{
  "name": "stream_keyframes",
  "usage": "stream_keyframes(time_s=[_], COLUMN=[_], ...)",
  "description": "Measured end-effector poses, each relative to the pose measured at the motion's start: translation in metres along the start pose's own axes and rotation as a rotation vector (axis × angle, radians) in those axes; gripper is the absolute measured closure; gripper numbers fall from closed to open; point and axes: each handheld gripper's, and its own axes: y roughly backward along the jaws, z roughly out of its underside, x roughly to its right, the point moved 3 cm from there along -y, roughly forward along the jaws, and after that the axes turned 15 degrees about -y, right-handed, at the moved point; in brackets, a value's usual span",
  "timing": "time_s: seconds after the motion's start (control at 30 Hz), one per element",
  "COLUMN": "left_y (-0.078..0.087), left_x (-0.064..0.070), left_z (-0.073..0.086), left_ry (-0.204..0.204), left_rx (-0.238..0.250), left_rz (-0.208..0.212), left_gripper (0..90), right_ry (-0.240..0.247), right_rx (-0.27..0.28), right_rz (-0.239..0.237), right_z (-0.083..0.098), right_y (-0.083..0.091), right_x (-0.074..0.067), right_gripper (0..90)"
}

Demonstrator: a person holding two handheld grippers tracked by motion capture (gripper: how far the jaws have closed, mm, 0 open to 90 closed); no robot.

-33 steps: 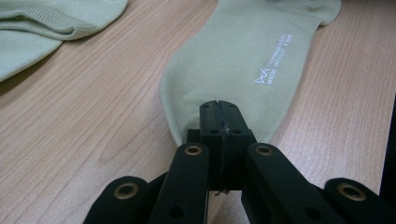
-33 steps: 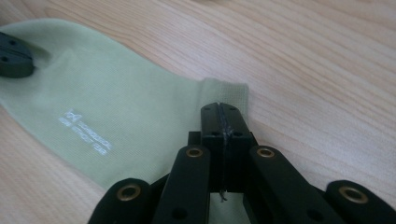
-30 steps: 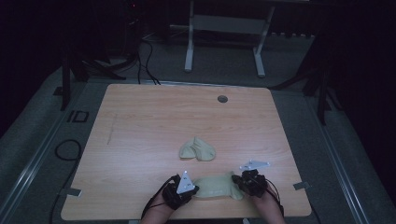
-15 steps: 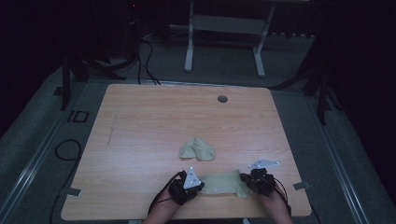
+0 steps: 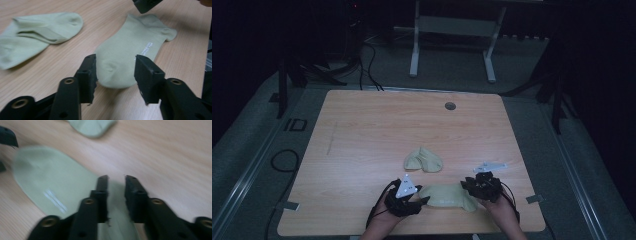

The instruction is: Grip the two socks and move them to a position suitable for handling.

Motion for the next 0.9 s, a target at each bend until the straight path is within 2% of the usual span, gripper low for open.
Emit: stream_keyframes(time_s=[0.17, 0.4, 0.57, 0.7, 0.83, 0.9], left_y=[0.018, 0.038, 0.045, 0.047, 0.049, 0.049], left_x=[-0.005, -0.007, -0.007, -0.007, -0.009, -0.009], left_z=[0.014, 0.036, 0.043, 0.048, 0.051, 0.052], left_ry=[0.016, 0.053, 0.052, 0.06, 0.073, 0.078], left_rx=[-0.005, -0.015, -0.019, -0.017, -0.019, -0.022], left_rz=[-0.016, -0.043, -0.063, -0.079, -0.085, -0.089], left_gripper=[51.6, 49.4, 49.4, 49.4, 47.1, 45.4], right_ry=[0.045, 0.095, 0.141, 0.162, 0.153, 0.141], right_rx=[0.007, 0.014, 0.004, -0.011, -0.019, -0.042], right_rz=[-0.022, -0.036, -0.034, -0.021, -0.013, -0.013], right_z=[-0.023, -0.055, -0.071, -0.084, -0.096, -0.098], right_y=[-0.011, -0.037, -0.061, -0.078, -0.095, -0.105], right_x=[-0.021, -0.055, -0.076, -0.085, -0.087, -0.088], right_gripper=[57.7, 55.1, 54.5, 53.9, 49.4, 47.0])
